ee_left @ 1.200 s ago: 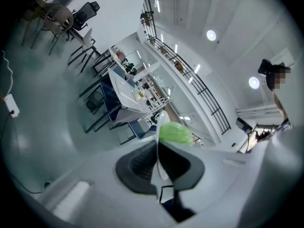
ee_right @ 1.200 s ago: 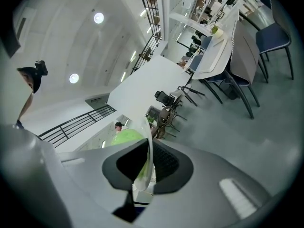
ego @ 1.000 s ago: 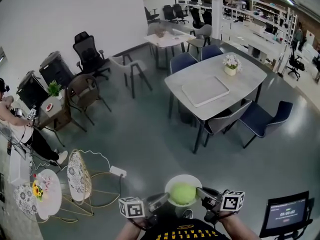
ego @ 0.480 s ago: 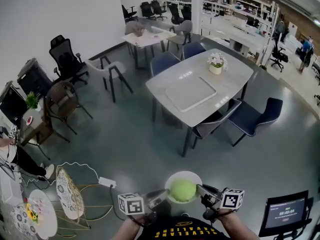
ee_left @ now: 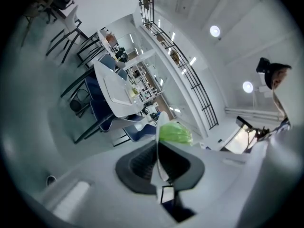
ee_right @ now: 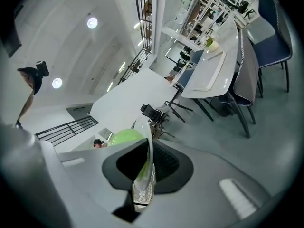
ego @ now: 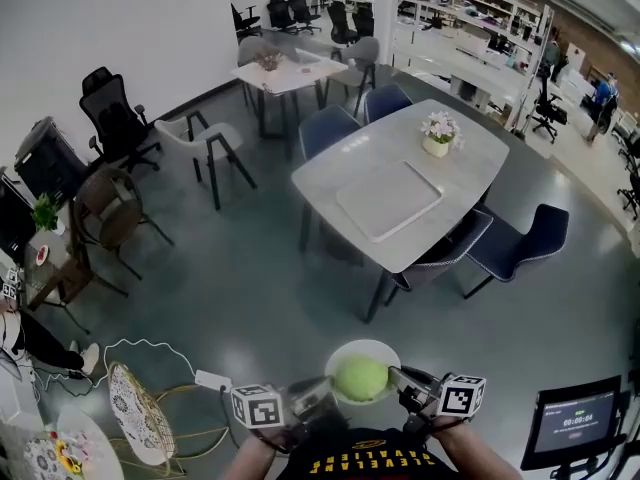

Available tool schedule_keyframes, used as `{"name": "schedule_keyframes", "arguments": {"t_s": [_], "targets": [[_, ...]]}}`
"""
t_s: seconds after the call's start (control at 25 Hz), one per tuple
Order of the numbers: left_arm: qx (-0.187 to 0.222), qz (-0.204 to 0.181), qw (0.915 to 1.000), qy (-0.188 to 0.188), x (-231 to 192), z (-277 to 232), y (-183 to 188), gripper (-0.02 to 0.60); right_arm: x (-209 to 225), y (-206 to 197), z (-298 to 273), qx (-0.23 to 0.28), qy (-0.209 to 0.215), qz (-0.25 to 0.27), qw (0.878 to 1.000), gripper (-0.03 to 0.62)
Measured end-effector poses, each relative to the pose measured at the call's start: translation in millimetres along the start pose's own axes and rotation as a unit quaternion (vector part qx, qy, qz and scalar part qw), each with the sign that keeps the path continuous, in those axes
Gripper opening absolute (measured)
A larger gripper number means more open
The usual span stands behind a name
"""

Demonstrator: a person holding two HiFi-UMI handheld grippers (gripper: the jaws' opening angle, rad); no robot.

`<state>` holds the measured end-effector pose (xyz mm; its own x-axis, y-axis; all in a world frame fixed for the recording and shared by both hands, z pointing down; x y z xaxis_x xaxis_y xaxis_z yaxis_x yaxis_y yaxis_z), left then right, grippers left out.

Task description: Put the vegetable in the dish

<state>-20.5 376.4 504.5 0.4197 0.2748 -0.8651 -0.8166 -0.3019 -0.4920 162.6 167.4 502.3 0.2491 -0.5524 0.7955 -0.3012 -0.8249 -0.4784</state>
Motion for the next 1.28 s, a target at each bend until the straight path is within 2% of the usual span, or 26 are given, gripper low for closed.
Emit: {"name": "schedule_keyframes", "arguments": {"t_s": [0.36,0.72,0.84,1.0,1.28], "targets": [[0.004,0.014,0.9998,-0.015,-28.3,17.7,47.0,0.014,-17.0,22.7,-47.9,0.0,-0.014,0.002,1.0,0.029],[-0.008,0.029,0.9995,-0.004,-56.2,-16.5,89.0,0.014,8.8,69.1,-73.6,-0.005,-0.017,-0.021,1.0,0.029],[-0.005,0.03,0.9995,0.006,-68.5,-34.5,107.4,0.014,24.1,95.4,-87.6,-0.009,-0.008,-0.026,1.0,0.031],[-0.002,0.017,0.9997,0.018,-90.5,-80.0,143.0,0.014,56.3,151.5,-102.0,-0.012,0.004,-0.017,1.0,0.032],[0.009,-0.005,0.9998,0.017,-103.2,-121.1,177.9,0.012,73.8,208.6,-113.4,-0.008,0.019,-0.005,1.0,0.032]]}}
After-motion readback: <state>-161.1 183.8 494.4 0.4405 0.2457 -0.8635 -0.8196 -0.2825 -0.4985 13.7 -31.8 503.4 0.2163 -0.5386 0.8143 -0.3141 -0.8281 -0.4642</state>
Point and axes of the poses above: the fingertips, and each gripper's own axes: z backward along the fingers, x to its right, y out of its top, the point moved 9 cm from there along z, backward along the fingers, and after that the axes turned 15 degrees about -y, right-handed, at the moved point
